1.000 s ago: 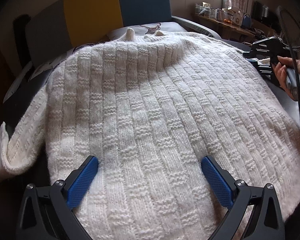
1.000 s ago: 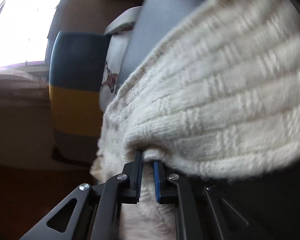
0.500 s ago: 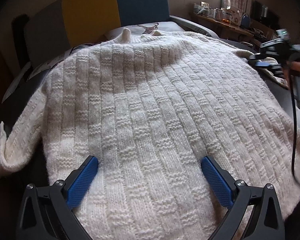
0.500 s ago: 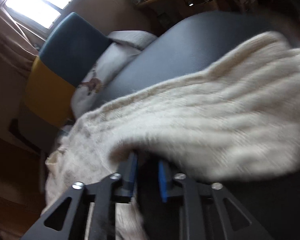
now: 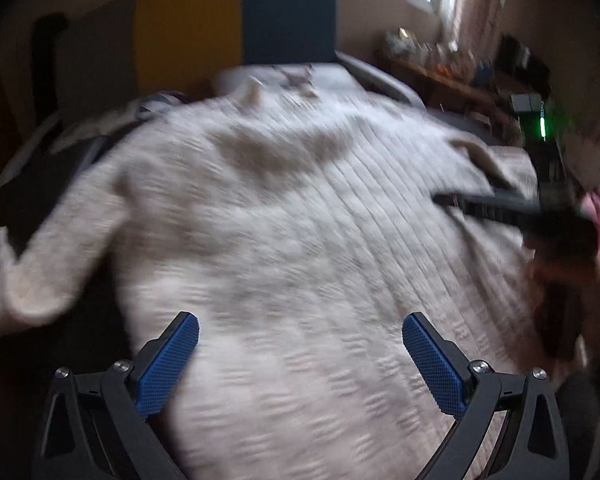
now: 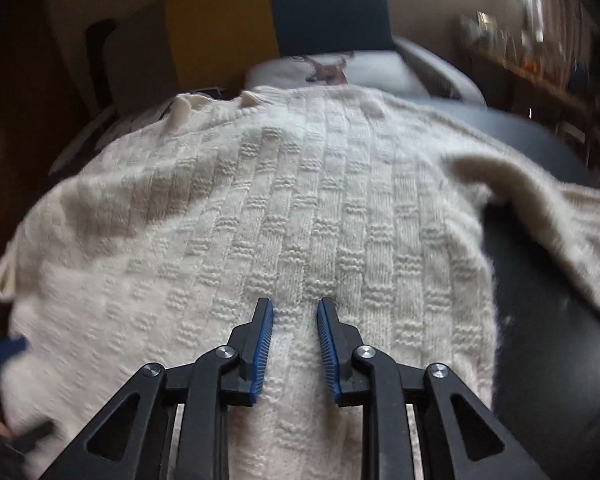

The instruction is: Fold clothes

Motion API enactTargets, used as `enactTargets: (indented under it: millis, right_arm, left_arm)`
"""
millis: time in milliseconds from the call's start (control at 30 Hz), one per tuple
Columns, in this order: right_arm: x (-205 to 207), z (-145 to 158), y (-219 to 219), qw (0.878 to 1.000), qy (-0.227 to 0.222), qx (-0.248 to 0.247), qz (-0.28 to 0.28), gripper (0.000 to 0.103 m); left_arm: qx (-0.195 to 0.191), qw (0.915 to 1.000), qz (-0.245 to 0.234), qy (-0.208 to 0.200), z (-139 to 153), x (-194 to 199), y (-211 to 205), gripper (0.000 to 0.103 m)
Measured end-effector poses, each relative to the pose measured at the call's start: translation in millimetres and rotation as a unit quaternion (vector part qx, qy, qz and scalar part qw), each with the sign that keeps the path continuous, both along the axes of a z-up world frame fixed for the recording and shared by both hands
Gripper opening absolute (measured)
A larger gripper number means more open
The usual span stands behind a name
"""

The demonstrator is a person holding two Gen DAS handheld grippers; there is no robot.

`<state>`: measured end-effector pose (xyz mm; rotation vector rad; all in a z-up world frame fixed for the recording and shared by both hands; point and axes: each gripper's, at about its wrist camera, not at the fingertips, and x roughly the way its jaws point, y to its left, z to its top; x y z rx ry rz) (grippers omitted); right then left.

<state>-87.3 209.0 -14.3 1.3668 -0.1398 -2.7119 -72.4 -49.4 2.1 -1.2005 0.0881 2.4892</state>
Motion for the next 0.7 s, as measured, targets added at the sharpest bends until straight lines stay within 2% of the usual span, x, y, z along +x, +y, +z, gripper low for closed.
enactTargets:
  millis: [133, 233, 333, 433, 600, 700]
  right_arm:
    - [5.7, 1.7, 2.4, 1.000, 0.008, -0.006, -0.009, 0.023]
    - [1.2, -1.2, -3.1, 1.000, 0.009, -0.001, -0.012, 0.023]
    - [1.9, 0.9, -6.2, 1.000, 0.011, 0.010, -0.012, 0.023]
    - [5.0, 2.2, -7.0, 1.000, 0.013, 0.018, -0.011, 0.024]
    - [6.0, 2.2, -9.5, 0.999, 0.015, 0.027, -0.011, 0.024]
    - [6.3, 1.8, -11.0, 0.999, 0.016, 0.030, -0.012, 0.024]
  left_arm:
    - [0.003, 0.9963, 0.084, 0.020, 17.5, -8.8, -59.1, 0.103]
    - [-0.010, 0.9862, 0.164, 0.020, 24.8, -23.1, -109.0, 0.103]
    - [-0.015, 0.9683, 0.247, -0.030, 16.5, -40.7, -156.6, 0.103]
    - [0.008, 0.9512, 0.288, -0.111, 1.2, -59.1, -186.4, 0.103]
    - [-0.005, 0.9318, 0.311, -0.186, -21.4, -84.6, -192.8, 0.103]
    - [0.028, 0.9271, 0.313, -0.205, -33.1, -94.4, -193.3, 0.100]
